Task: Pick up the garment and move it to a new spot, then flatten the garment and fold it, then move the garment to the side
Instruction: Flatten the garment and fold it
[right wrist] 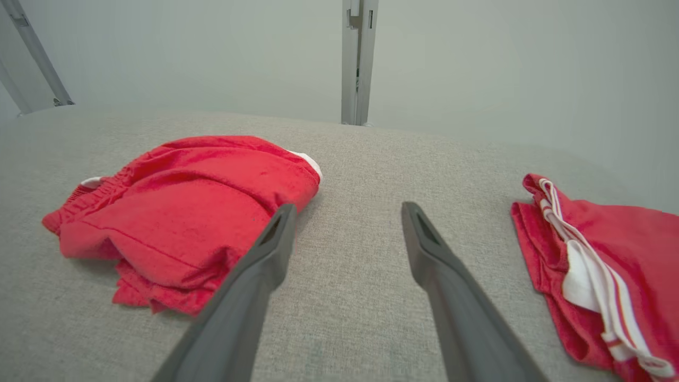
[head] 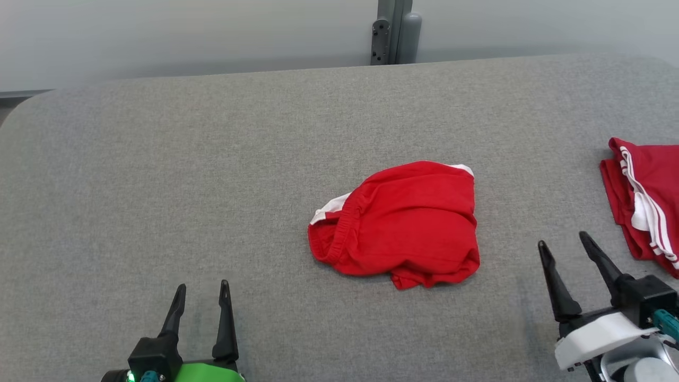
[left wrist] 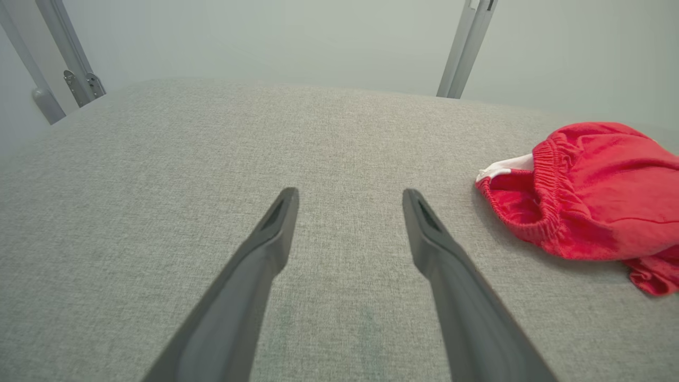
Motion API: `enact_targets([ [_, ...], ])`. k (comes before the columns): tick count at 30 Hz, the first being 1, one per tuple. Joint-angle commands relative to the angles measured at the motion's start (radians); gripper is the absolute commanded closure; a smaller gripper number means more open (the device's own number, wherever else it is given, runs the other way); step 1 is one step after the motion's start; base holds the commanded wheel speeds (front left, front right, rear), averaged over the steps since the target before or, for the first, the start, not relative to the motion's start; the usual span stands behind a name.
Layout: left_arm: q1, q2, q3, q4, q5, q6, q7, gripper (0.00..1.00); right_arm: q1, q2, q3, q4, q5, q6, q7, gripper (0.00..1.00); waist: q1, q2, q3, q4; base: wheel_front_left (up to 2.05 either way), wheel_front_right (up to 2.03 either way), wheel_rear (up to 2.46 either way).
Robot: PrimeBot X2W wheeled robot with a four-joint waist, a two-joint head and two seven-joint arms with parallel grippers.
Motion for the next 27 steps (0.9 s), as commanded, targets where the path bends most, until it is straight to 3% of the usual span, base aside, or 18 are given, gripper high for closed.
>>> enact_targets([
  [1, 0.016, 0.002, 0.001, -0.005, -0.003, 0.003, -0.003, 0.0, 0.01, 0.014, -0.026, 0.011, -0.015, 0.0, -0.018, 0.17, 0.0, 0.0, -0.011, -0.012, 0.0, 0.0, 0.0],
  [2, 0.016, 0.002, 0.0, -0.008, -0.002, 0.004, -0.003, 0.0, 0.007, 0.028, -0.041, 0.016, -0.022, 0.0, -0.026, 0.49, 0.0, 0.0, -0.011, -0.014, 0.0, 0.0, 0.0],
  [3, 0.016, 0.002, -0.001, -0.009, -0.002, 0.003, -0.003, 0.0, 0.003, 0.037, -0.049, 0.022, -0.029, 0.0, -0.029, 0.7, 0.0, 0.0, -0.011, -0.015, 0.0, 0.0, 0.0],
  [4, 0.015, 0.002, -0.002, -0.01, 0.0, 0.002, -0.003, 0.0, -0.009, 0.046, -0.048, 0.025, -0.034, 0.0, -0.032, 1.0, 0.0, 0.0, -0.009, -0.015, 0.0, 0.0, 0.0],
  [11, -0.039, 0.002, -0.029, -0.017, 0.017, -0.016, -0.003, 0.0, -0.189, 0.096, 0.086, 0.066, -0.041, 0.0, 0.023, 1.0, 0.0, 0.0, 0.051, 0.014, 0.0, 0.0, 0.0],
  [21, -0.104, 0.002, -0.065, -0.005, 0.002, -0.015, -0.003, 0.0, -0.453, 0.12, 0.248, 0.3, -0.069, 0.0, 0.232, 1.0, 0.0, 0.0, 0.109, 0.115, 0.0, 0.0, 0.0],
  [27, -0.112, 0.002, -0.084, 0.0, -0.007, -0.015, -0.003, 0.0, -0.533, 0.148, 0.288, 0.421, -0.093, 0.0, 0.264, 1.0, 0.0, 0.0, 0.127, 0.148, 0.0, 0.0, 0.0],
])
